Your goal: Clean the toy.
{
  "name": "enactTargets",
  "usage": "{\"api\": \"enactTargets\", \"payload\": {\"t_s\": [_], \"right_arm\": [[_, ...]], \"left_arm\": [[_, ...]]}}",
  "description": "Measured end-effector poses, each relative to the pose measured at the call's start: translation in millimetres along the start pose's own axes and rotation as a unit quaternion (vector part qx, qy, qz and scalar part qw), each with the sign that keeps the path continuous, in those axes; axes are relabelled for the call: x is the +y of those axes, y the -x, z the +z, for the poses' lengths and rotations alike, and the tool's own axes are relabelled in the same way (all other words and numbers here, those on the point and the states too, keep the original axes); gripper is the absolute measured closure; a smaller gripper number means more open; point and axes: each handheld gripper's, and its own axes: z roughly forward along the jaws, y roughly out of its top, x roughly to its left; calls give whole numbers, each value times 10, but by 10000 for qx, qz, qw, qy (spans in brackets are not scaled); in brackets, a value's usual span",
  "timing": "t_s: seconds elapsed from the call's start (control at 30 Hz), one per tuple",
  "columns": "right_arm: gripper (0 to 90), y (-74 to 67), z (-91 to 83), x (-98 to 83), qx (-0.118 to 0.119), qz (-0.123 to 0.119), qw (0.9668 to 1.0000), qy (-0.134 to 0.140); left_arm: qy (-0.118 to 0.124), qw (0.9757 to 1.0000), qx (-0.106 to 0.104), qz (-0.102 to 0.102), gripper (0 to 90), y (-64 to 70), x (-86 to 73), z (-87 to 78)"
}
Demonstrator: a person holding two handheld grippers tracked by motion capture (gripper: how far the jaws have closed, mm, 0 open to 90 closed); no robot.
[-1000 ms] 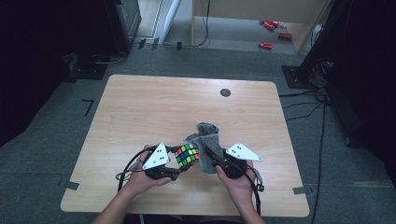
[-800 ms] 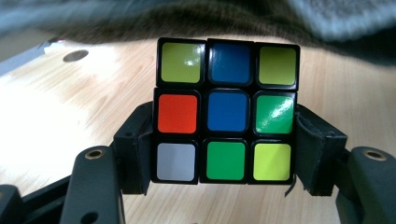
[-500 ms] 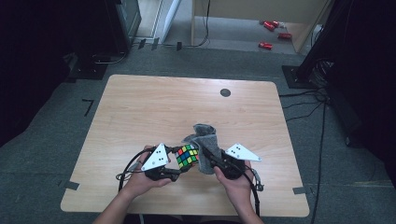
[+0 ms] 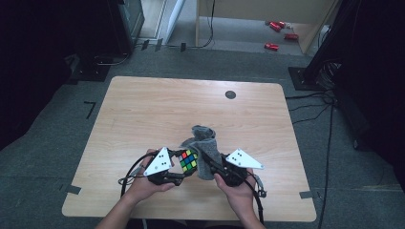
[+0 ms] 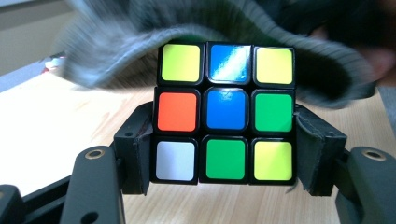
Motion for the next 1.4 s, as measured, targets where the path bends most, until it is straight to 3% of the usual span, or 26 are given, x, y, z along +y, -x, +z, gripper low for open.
{"api": "enactTargets", "payload": {"t_s": [0.1,0.2,0.27,0.33,0.4,0.47,0.6,0.67,0.77,0.87,0.93,0.97,1.03,1.1,1.17,1.2,1.23,1.3,1.37,1.4], "right_arm": [[690,159,28,-70,-252,200,9989,-348],[690,196,-40,-18,-172,410,9990,-91],[690,108,-99,66,63,413,9990,179],[688,-43,-119,130,353,224,9986,336],[688,-133,-95,134,419,62,9986,311],[691,-138,-63,89,397,85,9985,371],[698,67,-32,-3,-28,253,9997,36],[699,165,-48,-28,-2,487,9988,0],[704,210,-80,7,235,661,9973,235],[716,141,-46,3,565,304,9976,270],[723,104,-7,-31,634,-1,9976,282],[724,111,10,-45,760,-39,9967,265],[723,118,61,-84,1139,-104,9933,164],[720,74,142,-143,1560,-337,9868,-278],[715,-35,211,-214,1607,-915,9803,-688],[714,-71,234,-230,1553,-1061,9786,-840],[715,-75,247,-228,1482,-1027,9798,-868],[716,-2,220,-184,1295,-730,9868,-643],[717,97,129,-112,1051,-384,9936,-181],[718,142,76,-78,980,-205,9949,86]], "left_arm": [[110,9999,16,-40,345,-23,0,-16],[-83,9999,132,63,345,-22,-30,11],[-180,9997,140,94,345,-10,-50,43],[-139,9998,77,99,345,25,-33,64],[-17,10000,-13,70,346,47,0,52],[47,10000,-13,68,346,44,17,21],[328,9993,-41,-195,346,-37,26,-64],[525,9978,-101,-386,346,-91,37,-111],[607,9966,-128,-546,345,-127,23,-130],[717,9944,-115,-765,345,-156,27,-137],[798,9928,-173,-872,345,-185,28,-168],[853,9917,-208,-937,345,-200,28,-185],[989,9889,-275,-1077,345,-233,33,-218],[1143,9852,-329,-1238,345,-263,41,-245],[1211,9834,-356,-1303,345,-287,45,-274],[1232,9829,-372,-1315,345,-293,45,-287],[1244,9827,-386,-1314,345,-298,45,-297],[1262,9820,-432,-1336,345,-303,47,-306],[1258,9818,-500,-1334,345,-298,50,-297],[1262,9811,-550,-1359,345,-289,51,-284]]}}
